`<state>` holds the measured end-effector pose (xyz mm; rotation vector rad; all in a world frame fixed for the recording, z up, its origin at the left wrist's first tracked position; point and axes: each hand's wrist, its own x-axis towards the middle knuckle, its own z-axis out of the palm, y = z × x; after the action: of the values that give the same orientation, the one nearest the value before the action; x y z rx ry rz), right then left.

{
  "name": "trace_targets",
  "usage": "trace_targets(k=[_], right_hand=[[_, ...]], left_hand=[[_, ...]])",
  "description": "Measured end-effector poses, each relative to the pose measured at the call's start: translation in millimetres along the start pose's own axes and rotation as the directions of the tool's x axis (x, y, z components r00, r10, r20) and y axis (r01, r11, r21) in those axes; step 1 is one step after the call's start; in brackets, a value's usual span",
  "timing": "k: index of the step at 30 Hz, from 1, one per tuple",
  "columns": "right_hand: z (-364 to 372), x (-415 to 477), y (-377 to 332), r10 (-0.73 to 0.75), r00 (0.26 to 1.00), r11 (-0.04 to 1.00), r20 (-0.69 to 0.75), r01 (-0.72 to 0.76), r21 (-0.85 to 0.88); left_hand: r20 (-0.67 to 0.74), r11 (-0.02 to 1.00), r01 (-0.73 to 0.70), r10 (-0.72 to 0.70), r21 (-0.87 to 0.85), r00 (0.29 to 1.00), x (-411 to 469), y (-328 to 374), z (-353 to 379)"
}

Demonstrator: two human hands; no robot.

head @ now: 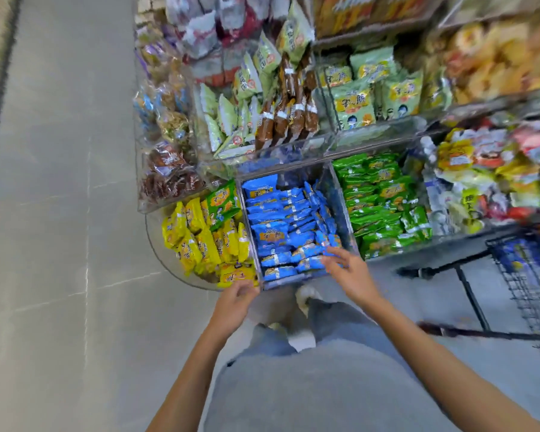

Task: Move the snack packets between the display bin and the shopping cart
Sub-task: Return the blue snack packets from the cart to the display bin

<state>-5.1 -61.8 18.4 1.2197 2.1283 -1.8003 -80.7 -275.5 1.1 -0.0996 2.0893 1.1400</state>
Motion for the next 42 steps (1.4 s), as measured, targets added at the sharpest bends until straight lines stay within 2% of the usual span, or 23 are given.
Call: trace_targets(k=[4, 8, 11, 14, 18, 22, 26, 29, 34, 38, 42], right_hand=[[2.1, -62.2, 44.9, 0.141, 0.975, 0.976, -0.171, -0.108, 0.186], [-7.8, -123.2, 95.2, 0.303, 0.895, 0.893, -0.328, -0.145, 0.427], [-16.7, -160.0, 130.0, 0.43, 0.786, 0.83, -0.444, -0.151, 0.537], [-22.0, -185.3, 157.2, 0.532, 0.683, 0.775, -0.501, -0.155, 0.612], [-48.4, -185.0, 176.6, 0.6, 0.593, 0.732, -0.537, -0.136, 0.667], [-104.3, -161.4, 181.0, 0.609, 0.591, 0.705, -0.529, -0.097, 0.703], [-169.6, -134.2, 175.6, 0.58, 0.609, 0.711, -0.541, -0.055, 0.701], [-211.6, -112.7, 163.8, 0.537, 0.642, 0.742, -0.547, -0.051, 0.668], [-270.2, -75.0, 156.8, 0.519, 0.651, 0.729, -0.554, 0.0, 0.684], [-319.0, -36.3, 158.2, 0.549, 0.625, 0.708, -0.555, 0.005, 0.706], [-372.9, 2.0, 152.2, 0.567, 0.592, 0.688, -0.572, 0.041, 0.724]], left_hand=[[0.122, 0.994, -0.012, -0.001, 0.112, 0.993, -7.8, -12.3, -8.5], [0.297, 0.958, -0.101, 0.018, 0.268, 0.955, -3.1, -7.9, 13.0], [0.463, 0.91, -0.191, -0.001, 0.369, 0.886, 3.7, 10.8, 50.9], [0.585, 0.898, -0.231, -0.035, 0.374, 0.81, 7.4, 38.3, 102.5], [0.707, 0.817, -0.421, 0.022, 0.395, 0.707, 10.1, 77.3, 179.6], [0.748, 0.791, -0.484, 0.051, 0.375, 0.661, 6.6, 113.0, 242.8], [0.695, 0.83, -0.439, 0.09, 0.344, 0.714, 12.9, 137.8, 278.3], [0.624, 0.864, -0.344, 0.045, 0.368, 0.78, 22.4, 152.4, 288.7], [0.559, 0.899, -0.26, 0.021, 0.351, 0.829, 48.1, 176.6, 325.7], [0.588, 0.893, -0.306, 0.06, 0.329, 0.807, 61.7, 220.7, 377.2], [0.657, 0.852, -0.418, 0.123, 0.315, 0.744, 66.9, 279.9, 431.4]])
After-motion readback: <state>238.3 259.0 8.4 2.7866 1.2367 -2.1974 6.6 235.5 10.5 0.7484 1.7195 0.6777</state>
